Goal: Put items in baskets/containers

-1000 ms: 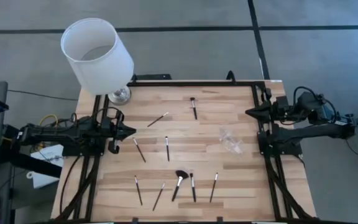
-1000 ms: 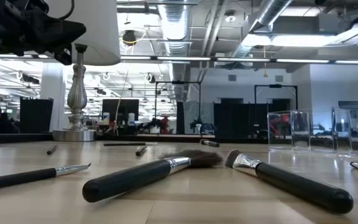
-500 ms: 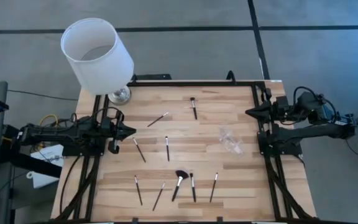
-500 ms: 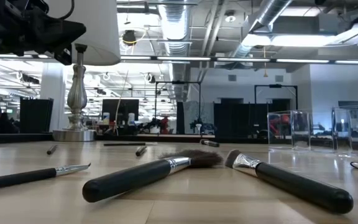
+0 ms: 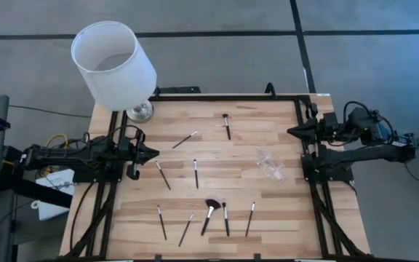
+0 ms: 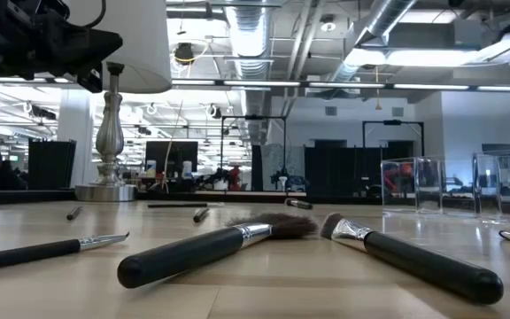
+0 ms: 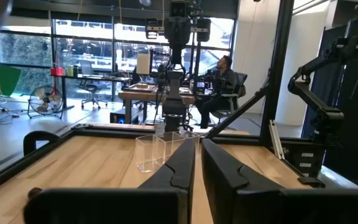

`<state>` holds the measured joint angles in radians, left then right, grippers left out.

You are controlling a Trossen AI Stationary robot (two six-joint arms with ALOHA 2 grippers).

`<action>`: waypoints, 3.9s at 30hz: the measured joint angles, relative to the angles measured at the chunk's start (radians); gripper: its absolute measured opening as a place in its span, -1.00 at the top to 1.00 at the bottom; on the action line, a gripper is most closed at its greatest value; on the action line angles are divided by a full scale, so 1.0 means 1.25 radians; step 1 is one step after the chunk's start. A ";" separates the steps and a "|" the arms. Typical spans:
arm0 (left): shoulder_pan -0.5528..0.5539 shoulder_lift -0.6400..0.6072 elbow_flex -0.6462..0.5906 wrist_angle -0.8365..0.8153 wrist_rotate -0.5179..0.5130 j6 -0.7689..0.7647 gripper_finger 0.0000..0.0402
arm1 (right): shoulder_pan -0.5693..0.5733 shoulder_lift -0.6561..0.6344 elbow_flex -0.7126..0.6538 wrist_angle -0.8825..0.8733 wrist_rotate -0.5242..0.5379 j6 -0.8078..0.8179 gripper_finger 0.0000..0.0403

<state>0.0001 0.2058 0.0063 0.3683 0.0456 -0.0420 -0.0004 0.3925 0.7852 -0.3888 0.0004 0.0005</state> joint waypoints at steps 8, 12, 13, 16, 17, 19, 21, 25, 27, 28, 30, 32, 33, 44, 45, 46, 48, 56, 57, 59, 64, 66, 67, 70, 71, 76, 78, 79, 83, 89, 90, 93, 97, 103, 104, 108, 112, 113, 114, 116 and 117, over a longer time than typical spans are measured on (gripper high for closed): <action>0.000 0.000 0.000 0.000 0.000 0.000 0.87 | 0.000 0.000 0.000 0.000 0.000 0.000 1.00; 0.000 0.000 0.000 0.000 0.000 0.000 0.87 | 0.000 0.000 0.000 0.000 0.000 0.000 1.00; 0.000 0.000 0.000 0.000 0.000 0.000 0.87 | 0.000 0.000 0.000 0.000 0.000 0.000 1.00; 0.000 0.000 0.000 0.000 0.000 0.000 0.87 | 0.000 0.000 0.000 0.000 0.000 0.000 1.00; 0.000 0.000 0.000 0.000 0.000 0.000 0.87 | 0.000 0.000 0.000 0.000 0.000 0.000 1.00; 0.000 0.000 0.000 0.000 0.000 0.000 0.87 | 0.000 0.000 0.000 0.000 0.000 0.000 1.00; 0.000 0.000 0.000 0.000 0.000 0.000 0.87 | 0.000 0.000 0.000 0.000 0.000 0.000 1.00; 0.000 0.000 0.000 0.000 0.000 0.000 0.87 | 0.000 0.000 0.000 0.000 0.000 0.000 1.00; 0.000 0.000 0.000 0.000 0.000 0.000 0.87 | 0.000 0.000 0.000 0.000 0.000 0.000 1.00; 0.000 0.000 0.000 0.000 0.000 0.000 0.87 | 0.000 0.000 0.000 0.000 0.000 0.000 1.00; 0.000 0.000 0.000 0.000 0.000 0.000 0.87 | 0.000 0.000 0.000 0.000 0.000 0.000 1.00; 0.000 0.000 0.000 0.000 0.000 0.000 0.87 | 0.000 0.000 0.000 0.000 0.000 0.000 1.00; 0.000 0.000 0.000 0.000 0.000 0.000 0.87 | 0.000 0.000 0.000 0.000 0.000 0.000 1.00; 0.000 0.000 0.000 0.000 0.000 0.000 0.87 | 0.000 0.000 0.000 0.000 0.000 0.000 1.00; 0.000 0.000 0.000 0.000 0.000 0.000 0.87 | 0.000 0.000 0.000 0.000 0.000 0.000 1.00; 0.000 0.000 0.000 0.000 0.000 0.000 0.87 | 0.000 0.000 0.000 0.000 0.000 0.000 1.00; 0.000 0.000 0.000 0.000 0.000 0.000 0.87 | 0.000 0.000 0.000 0.000 0.000 0.000 1.00; 0.000 0.000 0.000 0.000 0.000 0.000 0.87 | 0.000 0.000 0.000 0.000 0.000 0.000 1.00; 0.000 0.000 0.000 0.000 0.000 0.000 0.87 | 0.000 0.000 0.000 0.000 0.000 0.000 1.00; 0.000 0.000 0.000 0.000 0.000 0.000 0.87 | 0.000 0.000 0.000 0.000 0.000 0.000 1.00; 0.000 0.000 0.000 0.000 0.000 0.000 0.87 | 0.000 0.000 0.000 0.000 0.000 0.000 1.00; 0.000 0.000 0.000 0.000 0.000 0.000 0.87 | 0.000 0.000 0.000 0.000 0.000 0.000 1.00; 0.000 0.000 0.000 0.000 0.000 -0.007 0.87 | 0.000 0.000 0.000 0.000 0.000 0.000 1.00; 0.000 0.000 0.000 0.000 0.000 -0.072 0.87 | 0.000 0.000 0.000 0.000 0.000 0.000 1.00; 0.000 0.000 0.000 0.000 0.000 -0.091 0.87 | 0.000 0.000 0.000 0.000 0.000 0.000 1.00; 0.000 0.000 0.000 0.006 0.000 -0.120 0.87 | 0.000 0.000 0.000 0.000 0.000 0.000 1.00; 0.000 0.000 0.000 0.007 0.000 -0.120 0.87 | 0.000 0.000 0.000 0.000 0.000 0.000 1.00; 0.000 0.000 0.000 0.010 0.000 -0.120 0.87 | 0.000 0.000 0.000 0.000 0.000 0.000 1.00; 0.000 0.000 0.000 0.018 0.000 -0.120 0.87 | 0.000 0.000 0.000 0.000 0.000 0.000 1.00; 0.000 0.000 0.000 0.064 -0.035 -0.057 0.87 | 0.000 0.000 0.000 0.000 0.000 0.000 1.00; 0.000 0.000 0.000 0.063 -0.060 -0.056 0.86 | 0.000 0.000 0.000 0.000 0.000 0.000 1.00; 0.002 0.021 0.000 0.063 -0.135 -0.043 0.80 | 0.000 0.000 0.000 0.000 0.000 0.000 1.00; 0.033 0.077 0.000 0.069 -0.199 -0.011 0.64 | 0.000 0.000 0.000 0.000 0.000 0.000 1.00; 0.125 0.189 0.000 0.084 -0.236 -0.033 0.29 | 0.000 0.000 0.000 0.000 0.000 0.000 1.00; 0.137 0.211 0.000 0.087 -0.231 -0.034 0.24 | 0.000 0.000 0.000 0.000 0.000 0.000 1.00; 0.170 0.310 0.000 0.105 -0.228 -0.036 0.13 | 0.000 0.000 0.000 0.000 0.000 0.000 1.00; 0.177 0.422 0.000 0.161 -0.227 -0.042 0.11 | 0.000 0.000 0.000 0.000 0.000 0.000 1.00; 0.177 0.453 0.000 0.190 -0.225 -0.042 0.12 | 0.000 0.000 0.000 0.000 0.000 -0.001 1.00; 0.177 0.485 0.000 0.222 -0.217 -0.043 0.13 | 0.000 0.000 0.000 0.000 0.000 -0.004 1.00; 0.176 0.552 0.000 0.297 -0.183 -0.072 0.16 | 0.000 0.000 0.000 0.000 0.000 -0.004 1.00; 0.174 0.585 0.000 0.333 -0.173 -0.090 0.17 | 0.000 0.000 0.000 0.000 0.000 -0.005 1.00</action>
<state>0.2171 0.9376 0.0059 0.7851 -0.1712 -0.1551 -0.0006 0.3927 0.7852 -0.3885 0.0006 -0.0053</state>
